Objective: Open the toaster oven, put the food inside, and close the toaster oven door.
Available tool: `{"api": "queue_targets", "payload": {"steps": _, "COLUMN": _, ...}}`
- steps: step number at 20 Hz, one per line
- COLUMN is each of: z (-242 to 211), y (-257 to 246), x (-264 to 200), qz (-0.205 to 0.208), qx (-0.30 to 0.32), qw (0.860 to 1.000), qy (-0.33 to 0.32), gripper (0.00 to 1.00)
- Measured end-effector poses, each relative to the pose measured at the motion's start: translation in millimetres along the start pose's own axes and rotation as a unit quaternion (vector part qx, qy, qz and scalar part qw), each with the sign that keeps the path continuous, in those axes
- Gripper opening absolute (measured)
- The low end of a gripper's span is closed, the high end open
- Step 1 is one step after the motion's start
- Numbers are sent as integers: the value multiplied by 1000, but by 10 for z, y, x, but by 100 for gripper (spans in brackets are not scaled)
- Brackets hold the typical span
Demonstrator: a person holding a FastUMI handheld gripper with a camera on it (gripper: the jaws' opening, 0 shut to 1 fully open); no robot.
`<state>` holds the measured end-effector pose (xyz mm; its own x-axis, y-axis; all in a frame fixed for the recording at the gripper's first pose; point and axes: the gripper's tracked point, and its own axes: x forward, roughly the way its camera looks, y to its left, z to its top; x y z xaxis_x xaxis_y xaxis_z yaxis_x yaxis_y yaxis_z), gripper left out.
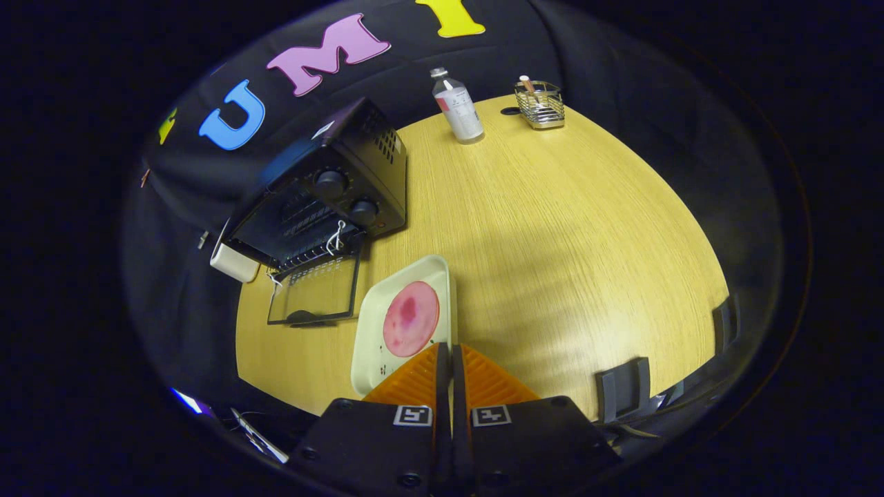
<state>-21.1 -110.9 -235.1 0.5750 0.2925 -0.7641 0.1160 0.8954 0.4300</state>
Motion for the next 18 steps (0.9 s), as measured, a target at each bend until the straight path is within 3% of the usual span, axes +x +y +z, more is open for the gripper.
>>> {"api": "queue_targets", "payload": {"steps": 10, "z": -29, "y": 395, "x": -485, "qz": -7, "qx": 73, "qw": 994, "qy": -75, "gripper": 6}}
{"api": "queue_targets", "payload": {"steps": 18, "z": -29, "y": 1156, "x": -319, "qz": 34, "qx": 115, "qw": 987, "qy": -105, "gripper": 6}}
